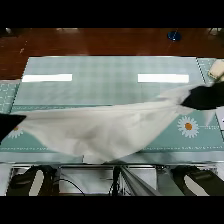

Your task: Fold the shirts.

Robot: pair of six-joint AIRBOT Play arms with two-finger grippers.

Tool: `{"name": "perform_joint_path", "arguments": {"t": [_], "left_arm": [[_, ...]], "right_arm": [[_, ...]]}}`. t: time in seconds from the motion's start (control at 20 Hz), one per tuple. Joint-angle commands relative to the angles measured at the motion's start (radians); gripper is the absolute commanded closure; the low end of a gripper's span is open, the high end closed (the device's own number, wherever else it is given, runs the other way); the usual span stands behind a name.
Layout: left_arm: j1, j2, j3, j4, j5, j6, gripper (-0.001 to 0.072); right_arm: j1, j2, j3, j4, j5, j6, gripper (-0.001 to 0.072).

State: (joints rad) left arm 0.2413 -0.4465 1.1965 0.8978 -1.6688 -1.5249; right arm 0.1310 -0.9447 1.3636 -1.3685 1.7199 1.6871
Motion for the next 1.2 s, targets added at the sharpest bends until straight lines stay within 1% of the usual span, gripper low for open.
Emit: {"name": "perform_joint_path", "arguments": {"t": [0.0, 0.05, 0.15, 0.25, 0.35, 0.45, 0.6, 0.7, 0.75, 0.85, 0.9, 0.95, 1.0, 1.1, 1.15], "left_arm": [[0.001, -0.026, -0.333, 0.027, 0.325, 0.116, 0.0677], [0.001, -0.056, -0.414, -0.002, 0.466, 0.167, 0.0677], [0.001, -0.148, -0.515, -0.068, 0.684, 0.286, 0.0677], [0.000, -0.270, -0.548, -0.077, 0.804, 0.338, 0.0676], [0.000, -0.402, -0.547, -0.099, 0.834, 0.368, 0.0676], [-0.008, -0.523, -0.547, -0.160, 0.843, 0.416, 0.0676], [-0.048, -0.671, -0.547, -0.266, 0.855, 0.492, 0.0676], [-0.078, -0.736, -0.547, -0.319, 0.858, 0.549, 0.0673], [-0.090, -0.758, -0.547, -0.327, 0.858, 0.554, 0.0668], [-0.093, -0.770, -0.546, -0.327, 0.858, 0.554, 0.0526], [-0.085, -0.768, -0.539, -0.326, 0.856, 0.554, 0.0426], [-0.068, -0.763, -0.521, -0.326, 0.838, 0.553, 0.0307], [-0.039, -0.758, -0.492, -0.326, 0.808, 0.553, 0.0237], [0.024, -0.745, -0.428, -0.326, 0.740, 0.553, 0.0237], [0.050, -0.742, -0.393, -0.326, 0.691, 0.553, 0.0236]], "right_arm": [[0.000, -0.167, -0.167, -0.039, -0.320, -0.052, 0.0693], [-0.001, -0.229, -0.167, -0.008, -0.450, -0.063, 0.0693], [0.000, -0.329, -0.167, 0.019, -0.684, -0.066, 0.0693], [-0.001, -0.409, -0.167, 0.042, -0.851, -0.066, 0.0693], [0.000, -0.473, -0.167, 0.070, -0.947, -0.066, 0.0693], [0.000, -0.526, -0.167, 0.110, -0.999, -0.066, 0.0692], [0.000, -0.595, -0.167, 0.194, -1.023, -0.067, 0.0693], [0.000, -0.618, -0.167, 0.193, -1.031, -0.071, 0.0691], [0.000, -0.621, -0.167, 0.193, -1.038, -0.078, 0.0680], [0.000, -0.615, -0.166, 0.199, -1.064, -0.104, 0.0505], [-0.002, -0.604, -0.161, 0.199, -1.075, -0.132, 0.0408], [-0.011, -0.586, -0.146, 0.189, -1.080, -0.175, 0.0327], [-0.024, -0.563, -0.119, 0.167, -1.080, -0.214, 0.0294], [-0.053, -0.517, -0.054, 0.158, -1.053, -0.287, 0.0285], [-0.063, -0.497, -0.022, 0.160, -1.015, -0.307, 0.0280]]}}
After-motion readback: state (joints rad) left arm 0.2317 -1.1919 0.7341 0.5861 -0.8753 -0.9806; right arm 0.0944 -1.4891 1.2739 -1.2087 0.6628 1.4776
